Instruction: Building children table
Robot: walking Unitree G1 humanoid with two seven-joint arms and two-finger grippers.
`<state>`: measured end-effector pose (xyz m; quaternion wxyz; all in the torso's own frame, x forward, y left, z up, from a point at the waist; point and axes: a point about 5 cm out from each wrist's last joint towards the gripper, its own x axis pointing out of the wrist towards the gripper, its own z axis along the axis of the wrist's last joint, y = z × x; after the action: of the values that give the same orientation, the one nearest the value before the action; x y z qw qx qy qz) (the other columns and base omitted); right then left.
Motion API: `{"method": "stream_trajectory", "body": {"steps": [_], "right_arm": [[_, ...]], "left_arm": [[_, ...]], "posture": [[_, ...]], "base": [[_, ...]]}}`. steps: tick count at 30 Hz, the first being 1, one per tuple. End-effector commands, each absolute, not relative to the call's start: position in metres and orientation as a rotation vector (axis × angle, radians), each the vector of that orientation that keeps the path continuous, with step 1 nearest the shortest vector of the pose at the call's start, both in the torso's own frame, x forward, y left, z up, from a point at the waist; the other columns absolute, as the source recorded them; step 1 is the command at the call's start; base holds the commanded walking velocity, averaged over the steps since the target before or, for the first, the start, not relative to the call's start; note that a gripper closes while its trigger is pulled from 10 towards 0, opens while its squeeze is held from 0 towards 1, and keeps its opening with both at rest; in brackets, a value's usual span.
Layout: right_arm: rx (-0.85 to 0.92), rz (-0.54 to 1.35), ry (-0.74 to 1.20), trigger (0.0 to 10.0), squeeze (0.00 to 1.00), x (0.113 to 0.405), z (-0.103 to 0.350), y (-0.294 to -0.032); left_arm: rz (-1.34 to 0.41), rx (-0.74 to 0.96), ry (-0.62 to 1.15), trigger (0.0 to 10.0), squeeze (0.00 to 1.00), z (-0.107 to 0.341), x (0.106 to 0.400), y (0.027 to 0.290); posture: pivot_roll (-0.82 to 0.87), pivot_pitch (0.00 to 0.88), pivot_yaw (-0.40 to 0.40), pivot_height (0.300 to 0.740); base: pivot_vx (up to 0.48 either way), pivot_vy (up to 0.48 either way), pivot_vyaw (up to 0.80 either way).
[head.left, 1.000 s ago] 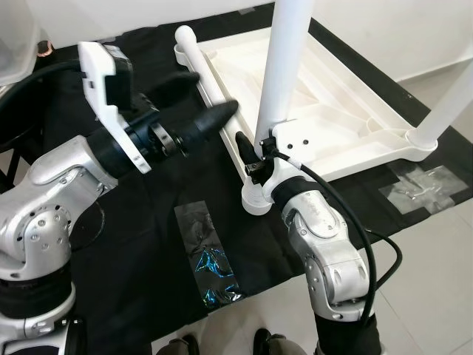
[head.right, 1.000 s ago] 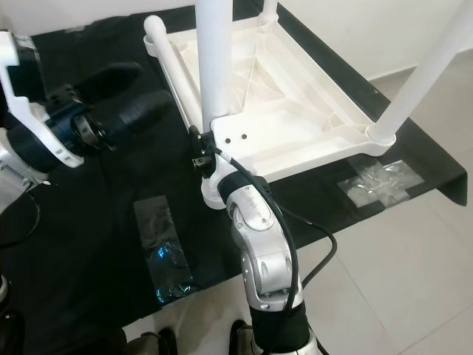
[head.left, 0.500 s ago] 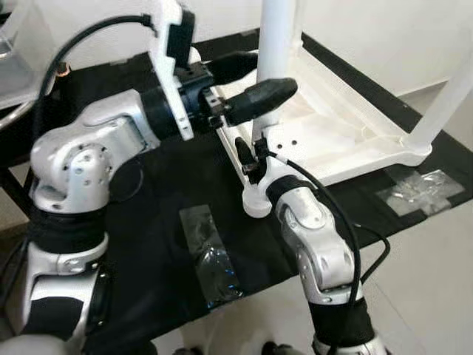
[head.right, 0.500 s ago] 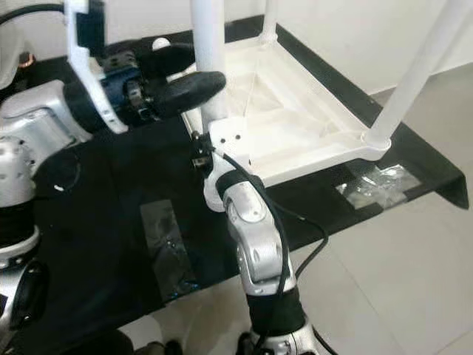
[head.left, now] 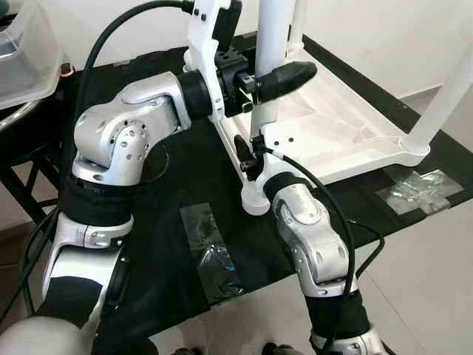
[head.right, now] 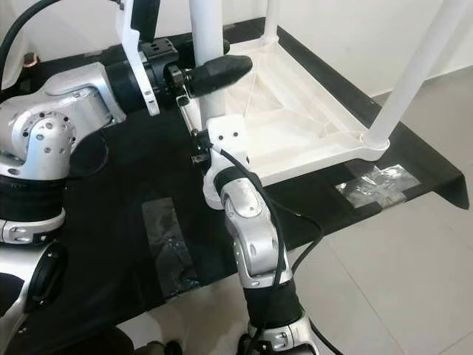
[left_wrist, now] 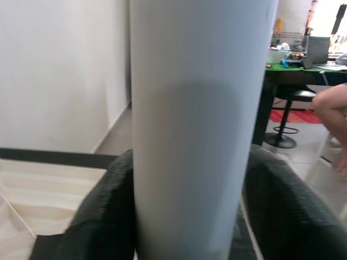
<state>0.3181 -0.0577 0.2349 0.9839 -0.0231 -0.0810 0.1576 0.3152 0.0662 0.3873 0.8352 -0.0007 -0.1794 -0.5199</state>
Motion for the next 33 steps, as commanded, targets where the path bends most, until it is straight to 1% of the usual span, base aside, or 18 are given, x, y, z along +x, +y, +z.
{"method": "stream_trajectory", "body": {"steps": [1, 9, 10, 12, 13, 16, 18, 19, 20, 21, 22, 23, 24, 25, 26, 28, 30, 33], "right_arm": [[-0.007, 0.373, -0.068, 10.0, 0.0, 0.32, 0.222, -0.043], [-0.01, 0.411, -0.092, 10.0, 0.0, 0.322, 0.227, -0.044], [-0.003, 0.452, -0.113, 10.0, 1.0, 0.323, 0.232, -0.046], [-0.003, 0.452, -0.113, 10.0, 1.0, 0.323, 0.232, -0.046], [0.013, 0.585, -0.171, 10.0, 1.0, 0.326, 0.252, -0.055], [0.018, 0.63, -0.189, 10.0, 1.0, 0.327, 0.259, -0.059], [-0.028, 0.746, -0.236, 10.0, 1.0, 0.33, 0.277, -0.073], [-0.028, 0.746, -0.236, 10.0, 1.0, 0.33, 0.277, -0.073], [-0.073, 0.822, -0.242, 10.0, 1.0, 0.332, 0.284, -0.081], [-0.073, 0.822, -0.242, 10.0, 1.0, 0.332, 0.284, -0.081], [-0.119, 0.905, -0.253, 10.0, 0.94, 0.332, 0.291, -0.088], [-0.174, 0.948, -0.26, 10.0, 0.63, 0.333, 0.296, -0.093], [-0.174, 0.948, -0.26, 10.0, 0.63, 0.333, 0.296, -0.093], [-0.224, 1.0, -0.251, 10.0, 0.0, 0.334, 0.301, -0.097], [-0.259, 1.05, -0.249, 10.0, 0.0, 0.336, 0.305, -0.101], [-0.259, 1.05, -0.249, 10.0, 0.0, 0.336, 0.305, -0.101], [-0.313, 1.124, -0.228, 10.0, 0.0, 0.345, 0.311, -0.11], [-0.321, 1.18, -0.22, 10.0, 0.0, 0.348, 0.313, -0.113]], "left_arm": [[-1.096, 0.026, -0.407, 0.0, 0.0, 0.392, 0.314, 0.066], [-1.097, 0.015, -0.386, 0.0, 0.0, 0.388, 0.316, 0.068], [-1.097, 0.011, -0.385, 0.0, 0.0, 0.388, 0.316, 0.068], [-1.097, 0.011, -0.385, 0.0, 0.0, 0.388, 0.316, 0.068], [-1.107, 0.002, -0.377, 0.0, 0.0, 0.387, 0.317, 0.068], [-1.11, 0.002, -0.376, 0.0, 0.0, 0.387, 0.318, 0.067], [-1.124, 0.0, -0.368, 0.0, 0.0, 0.387, 0.317, 0.066], [-1.124, 0.0, -0.368, 0.0, 0.0, 0.387, 0.317, 0.066], [-1.131, 0.001, -0.366, 0.0, 0.0, 0.387, 0.317, 0.066], [-1.131, 0.001, -0.366, 0.0, 0.0, 0.387, 0.317, 0.066], [-1.135, 0.002, -0.364, 0.0, 0.0, 0.386, 0.317, 0.065], [-1.139, 0.0, -0.363, 0.0, 0.0, 0.386, 0.317, 0.065], [-1.139, 0.0, -0.363, 0.0, 0.0, 0.386, 0.317, 0.065], [-1.142, 0.001, -0.36, 0.0, 0.0, 0.386, 0.316, 0.064], [-1.146, 0.0, -0.357, 0.0, 0.0, 0.386, 0.316, 0.063], [-1.146, 0.0, -0.357, 0.0, 0.0, 0.386, 0.316, 0.063], [-1.154, -0.001, -0.349, 0.0, 0.0, 0.386, 0.315, 0.062], [-1.157, -0.001, -0.346, 0.0, 0.0, 0.386, 0.315, 0.062]], "posture": [[0.01, 0.143, 0.031, 0.74], [0.01, 0.147, 0.027, 0.74], [0.01, 0.147, 0.026, 0.74], [0.01, 0.147, 0.026, 0.74], [0.01, 0.149, 0.026, 0.74], [0.01, 0.149, 0.026, 0.74], [0.01, 0.157, 0.028, 0.74], [0.01, 0.157, 0.028, 0.74], [0.02, 0.162, 0.029, 0.74], [0.02, 0.162, 0.029, 0.74], [0.02, 0.163, 0.028, 0.74], [0.02, 0.167, 0.029, 0.74], [0.02, 0.167, 0.029, 0.74], [0.02, 0.171, 0.029, 0.74], [0.02, 0.177, 0.032, 0.74], [0.02, 0.177, 0.032, 0.74], [0.04, 0.189, 0.034, 0.74], [0.04, 0.195, 0.037, 0.74]], "base": [[0.0, 0.0, 0.0], [0.0, 0.0, 0.0], [0.0, 0.0, 0.0], [0.0, 0.0, 0.0], [0.0, 0.0, 0.0], [0.0, 0.0, 0.0], [0.0, 0.0, 0.0], [0.0, 0.0, 0.0], [0.0, 0.0, 0.0], [0.0, 0.0, 0.0], [0.0, 0.0, 0.0], [0.0, 0.0, 0.0], [0.0, 0.0, 0.0], [0.0, 0.0, 0.0], [0.0, 0.0, 0.0], [0.0, 0.0, 0.0], [0.0, 0.0, 0.0], [0.0, 0.0, 0.0]]}}
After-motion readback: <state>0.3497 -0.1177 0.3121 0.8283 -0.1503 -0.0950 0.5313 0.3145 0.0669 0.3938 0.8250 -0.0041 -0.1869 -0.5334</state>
